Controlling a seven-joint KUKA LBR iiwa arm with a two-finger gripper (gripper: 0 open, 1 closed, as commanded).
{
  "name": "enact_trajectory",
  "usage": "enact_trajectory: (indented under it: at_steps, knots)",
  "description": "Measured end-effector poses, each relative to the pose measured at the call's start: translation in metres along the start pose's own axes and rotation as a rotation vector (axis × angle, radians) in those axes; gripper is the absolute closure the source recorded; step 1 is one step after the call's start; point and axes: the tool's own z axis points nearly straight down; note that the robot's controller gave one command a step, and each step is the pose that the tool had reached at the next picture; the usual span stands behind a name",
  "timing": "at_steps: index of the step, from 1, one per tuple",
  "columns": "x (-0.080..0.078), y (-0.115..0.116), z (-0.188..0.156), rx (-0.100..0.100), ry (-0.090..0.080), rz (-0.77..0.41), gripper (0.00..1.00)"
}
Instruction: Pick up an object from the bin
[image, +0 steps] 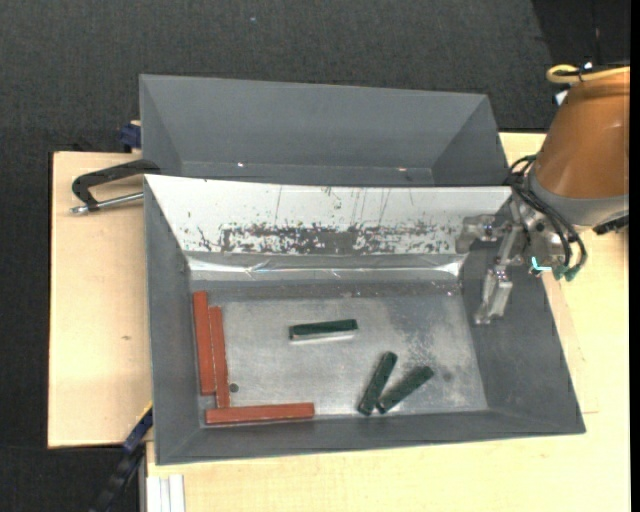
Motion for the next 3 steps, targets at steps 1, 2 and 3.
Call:
enact_trajectory:
  at_steps: [1,2,3]
  knots:
    - [-0.002,0.0,-0.004,0.001,-0.008,-0.002,0.0]
    - [-0.003,0.012,0.033,0.003,-0.012,-0.079,0.0]
    - [0.03,0.043,0.109,0.002,-0.01,-0.17,0.0]
